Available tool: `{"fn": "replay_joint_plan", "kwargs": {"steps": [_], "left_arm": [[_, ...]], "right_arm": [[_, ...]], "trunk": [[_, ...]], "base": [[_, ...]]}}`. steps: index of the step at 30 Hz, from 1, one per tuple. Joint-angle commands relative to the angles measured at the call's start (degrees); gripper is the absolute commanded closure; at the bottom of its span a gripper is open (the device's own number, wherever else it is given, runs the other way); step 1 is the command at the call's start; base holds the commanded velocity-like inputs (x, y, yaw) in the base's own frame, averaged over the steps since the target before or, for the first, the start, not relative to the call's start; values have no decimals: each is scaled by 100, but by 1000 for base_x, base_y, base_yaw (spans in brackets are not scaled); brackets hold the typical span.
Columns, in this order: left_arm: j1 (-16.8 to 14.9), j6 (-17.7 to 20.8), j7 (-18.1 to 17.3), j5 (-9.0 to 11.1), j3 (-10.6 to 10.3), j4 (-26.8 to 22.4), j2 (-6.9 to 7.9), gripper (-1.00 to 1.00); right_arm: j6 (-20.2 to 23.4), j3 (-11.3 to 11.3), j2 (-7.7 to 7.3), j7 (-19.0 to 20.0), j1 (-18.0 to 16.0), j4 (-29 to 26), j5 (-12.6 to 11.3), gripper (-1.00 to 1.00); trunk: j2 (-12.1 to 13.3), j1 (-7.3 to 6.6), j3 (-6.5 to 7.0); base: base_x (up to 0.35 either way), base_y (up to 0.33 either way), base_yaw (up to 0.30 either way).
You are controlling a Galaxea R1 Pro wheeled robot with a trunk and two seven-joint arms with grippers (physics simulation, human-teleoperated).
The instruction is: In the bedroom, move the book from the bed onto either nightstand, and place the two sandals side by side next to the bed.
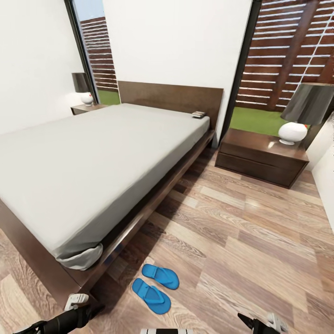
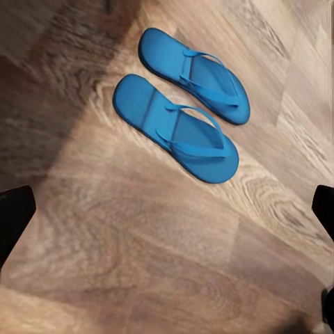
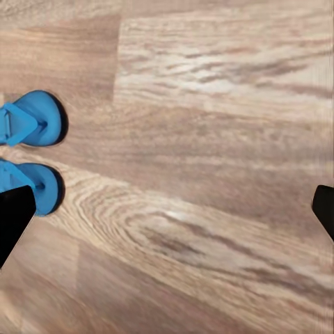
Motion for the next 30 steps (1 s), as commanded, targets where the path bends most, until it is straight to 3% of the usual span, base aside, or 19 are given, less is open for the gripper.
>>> {"fn": "replay_joint_plan", "kwargs": {"steps": [1, 30], "left_arm": [[-3, -14, -21, -61, 49, 0, -1, -100], [-3, -13, -28, -61, 53, -1, 2, -100]], "right_arm": [[52, -48, 2, 30, -3, -9, 23, -100], [52, -48, 11, 22, -3, -9, 23, -100]], "trunk": [[0, -3, 18], [39, -78, 661]], "base": [[0, 0, 0], [0, 0, 0]]}}
